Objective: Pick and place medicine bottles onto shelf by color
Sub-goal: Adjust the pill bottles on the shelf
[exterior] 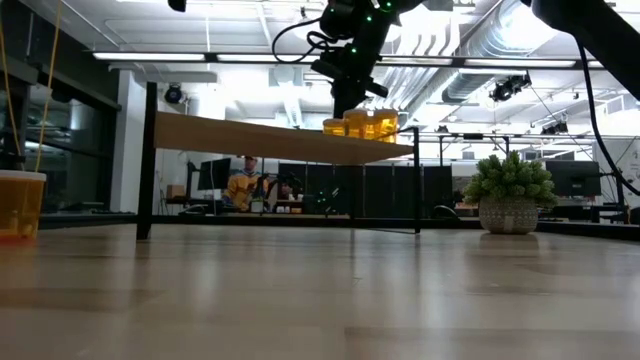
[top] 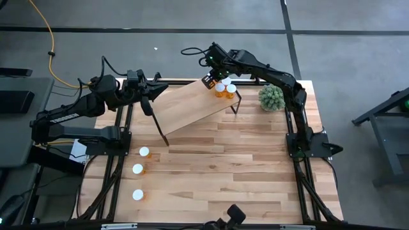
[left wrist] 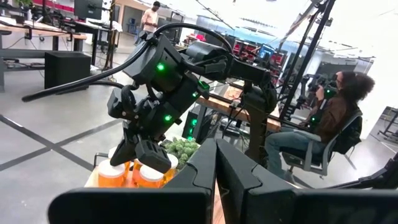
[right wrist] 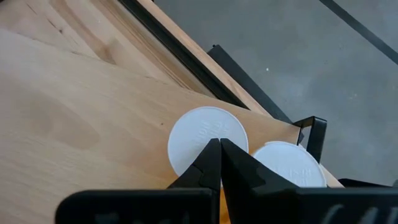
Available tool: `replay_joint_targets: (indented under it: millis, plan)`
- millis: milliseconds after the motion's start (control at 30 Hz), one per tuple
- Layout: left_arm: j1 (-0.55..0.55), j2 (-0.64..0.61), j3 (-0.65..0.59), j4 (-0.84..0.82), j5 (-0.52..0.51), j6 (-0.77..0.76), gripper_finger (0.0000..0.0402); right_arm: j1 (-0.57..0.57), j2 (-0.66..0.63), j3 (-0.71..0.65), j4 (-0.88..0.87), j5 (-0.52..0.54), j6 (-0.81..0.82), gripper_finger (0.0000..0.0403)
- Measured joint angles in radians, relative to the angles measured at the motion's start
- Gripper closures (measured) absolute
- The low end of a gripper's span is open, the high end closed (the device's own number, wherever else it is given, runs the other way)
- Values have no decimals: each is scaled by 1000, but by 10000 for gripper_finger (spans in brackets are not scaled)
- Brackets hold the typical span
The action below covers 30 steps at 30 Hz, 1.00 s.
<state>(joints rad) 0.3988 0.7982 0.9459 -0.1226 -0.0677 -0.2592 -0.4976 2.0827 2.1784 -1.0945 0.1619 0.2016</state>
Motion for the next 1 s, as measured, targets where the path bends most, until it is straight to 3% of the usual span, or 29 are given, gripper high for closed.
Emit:
replay_joint_targets:
  millis: [667,900,1000]
  plan:
    - [0,0,0,0,0,0,401,6,-114,5,-13,-11,-27,403]
    - [0,0,0,0,0,0,401,38,-156,-3,-225,-83,-79,403]
    - [0,0,0,0,-8,0,401,51,-154,-36,-232,-85,-90,403]
